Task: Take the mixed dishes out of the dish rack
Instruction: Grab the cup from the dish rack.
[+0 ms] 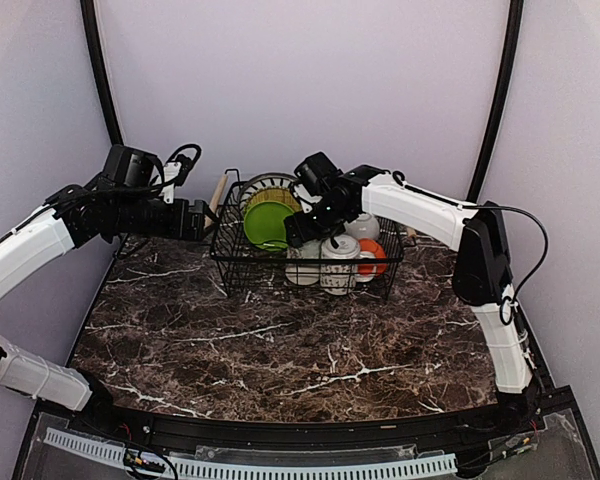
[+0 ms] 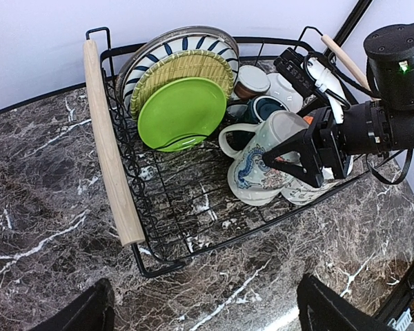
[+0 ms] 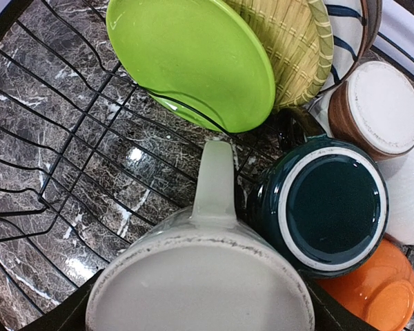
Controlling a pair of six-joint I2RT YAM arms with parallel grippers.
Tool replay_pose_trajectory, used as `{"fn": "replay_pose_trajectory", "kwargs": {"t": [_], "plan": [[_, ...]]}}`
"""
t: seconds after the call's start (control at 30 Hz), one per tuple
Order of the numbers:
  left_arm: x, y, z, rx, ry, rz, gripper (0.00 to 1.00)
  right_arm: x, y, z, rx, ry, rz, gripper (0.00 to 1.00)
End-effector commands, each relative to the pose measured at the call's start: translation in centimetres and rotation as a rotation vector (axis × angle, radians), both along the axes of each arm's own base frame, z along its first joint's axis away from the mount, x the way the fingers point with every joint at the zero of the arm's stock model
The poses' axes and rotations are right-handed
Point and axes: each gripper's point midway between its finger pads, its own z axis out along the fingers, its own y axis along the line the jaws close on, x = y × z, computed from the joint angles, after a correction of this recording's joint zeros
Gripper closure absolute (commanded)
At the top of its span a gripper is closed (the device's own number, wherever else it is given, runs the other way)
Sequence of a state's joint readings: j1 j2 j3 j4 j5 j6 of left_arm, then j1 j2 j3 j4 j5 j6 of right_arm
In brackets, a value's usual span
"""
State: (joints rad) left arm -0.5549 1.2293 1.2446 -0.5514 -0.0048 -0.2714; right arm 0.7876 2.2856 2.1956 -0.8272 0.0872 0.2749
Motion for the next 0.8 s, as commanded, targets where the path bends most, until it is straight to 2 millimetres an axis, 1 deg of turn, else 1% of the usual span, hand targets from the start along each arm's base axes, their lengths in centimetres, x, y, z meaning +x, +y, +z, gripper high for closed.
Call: {"fn": "replay_pose_trajectory", "kwargs": {"t": [0.0, 0.17, 0.3, 0.43, 0.57, 0.67, 0.7, 0.73, 0.77], "plan": [[-0.3, -0.1, 1.1, -0.011, -0.018, -0.008, 0.09, -0.4, 0.8, -0.2, 0.0, 0.008, 0.016, 0.28], [-0.4, -0.1, 1.0, -0.01, -0.021, -0.01, 0.09, -0.2, 1.4, 1.4, 0.025, -0.026, 0.03, 0.37], [-0.6, -0.2, 1.0, -0.02, -0.022, -0.024, 0.09, 0.1, 1.8, 3.0, 0.049, -0.06, 0.032, 0.48], [-0.9, -0.3, 1.1, -0.028, -0.022, -0.033, 0.08, 0.4, 1.9, 5.0, 0.082, -0.106, 0.03, 0.67], [-0.9, -0.4, 1.2, -0.033, -0.027, -0.036, 0.08, 0.6, 1.7, 7.6, 0.123, -0.165, 0.023, 0.84], [-0.9, -0.5, 1.2, -0.039, -0.028, -0.04, 0.08, 0.9, 1.5, 9.4, 0.15, -0.213, 0.008, 0.93], [-0.8, -0.6, 1.3, -0.043, -0.029, -0.041, 0.08, 1.0, 1.5, 10.0, 0.164, -0.229, 0.007, 0.98], [-0.9, -0.7, 1.2, -0.047, -0.024, -0.047, 0.08, 1.1, 1.5, 10.8, 0.179, -0.246, 0.004, 1.0], [-0.8, -0.8, 1.3, -0.054, -0.023, -0.048, 0.08, 1.2, 1.4, 11.6, 0.197, -0.26, -0.006, 1.0]]}}
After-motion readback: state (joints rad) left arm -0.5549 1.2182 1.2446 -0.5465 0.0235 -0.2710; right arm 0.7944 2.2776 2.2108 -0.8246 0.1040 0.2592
